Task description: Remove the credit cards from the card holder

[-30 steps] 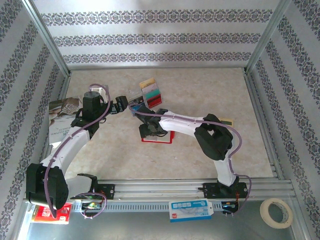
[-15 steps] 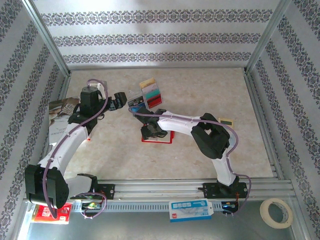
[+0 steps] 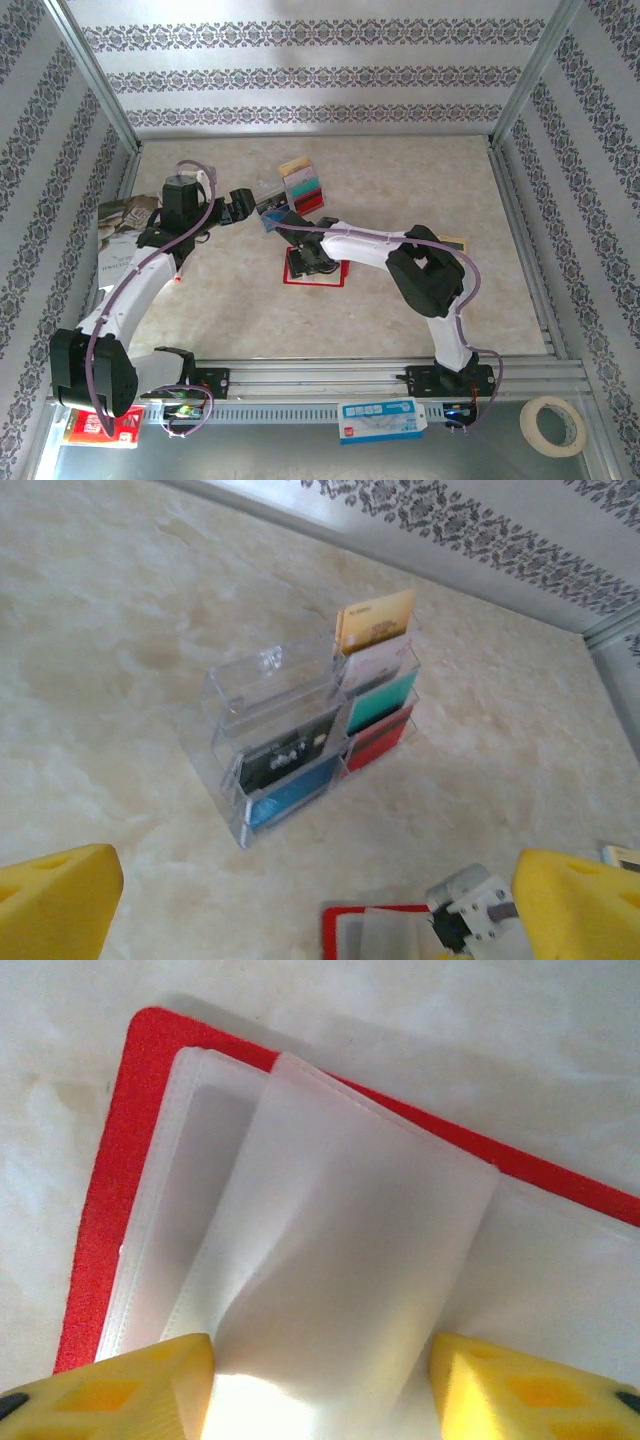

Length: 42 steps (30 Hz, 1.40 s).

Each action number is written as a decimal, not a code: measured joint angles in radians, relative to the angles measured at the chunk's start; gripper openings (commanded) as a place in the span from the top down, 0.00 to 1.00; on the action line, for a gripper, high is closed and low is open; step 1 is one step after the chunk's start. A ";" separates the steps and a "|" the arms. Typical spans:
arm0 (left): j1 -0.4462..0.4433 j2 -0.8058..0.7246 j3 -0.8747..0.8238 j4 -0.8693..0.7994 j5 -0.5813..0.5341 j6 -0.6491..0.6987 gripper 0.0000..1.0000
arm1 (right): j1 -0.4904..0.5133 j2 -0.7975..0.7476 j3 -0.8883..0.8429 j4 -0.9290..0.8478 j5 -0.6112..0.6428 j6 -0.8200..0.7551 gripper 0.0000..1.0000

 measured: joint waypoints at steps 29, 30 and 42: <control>-0.164 0.269 -0.309 0.354 0.330 -0.481 0.48 | -0.031 -0.066 -0.117 0.126 -0.034 0.008 0.70; -0.176 0.271 -0.310 0.354 0.326 -0.485 0.50 | -0.031 -0.066 -0.117 0.126 -0.034 0.008 0.70; -0.256 0.330 -0.369 0.413 0.303 -0.545 0.72 | -0.031 -0.067 -0.120 0.132 -0.035 0.008 0.70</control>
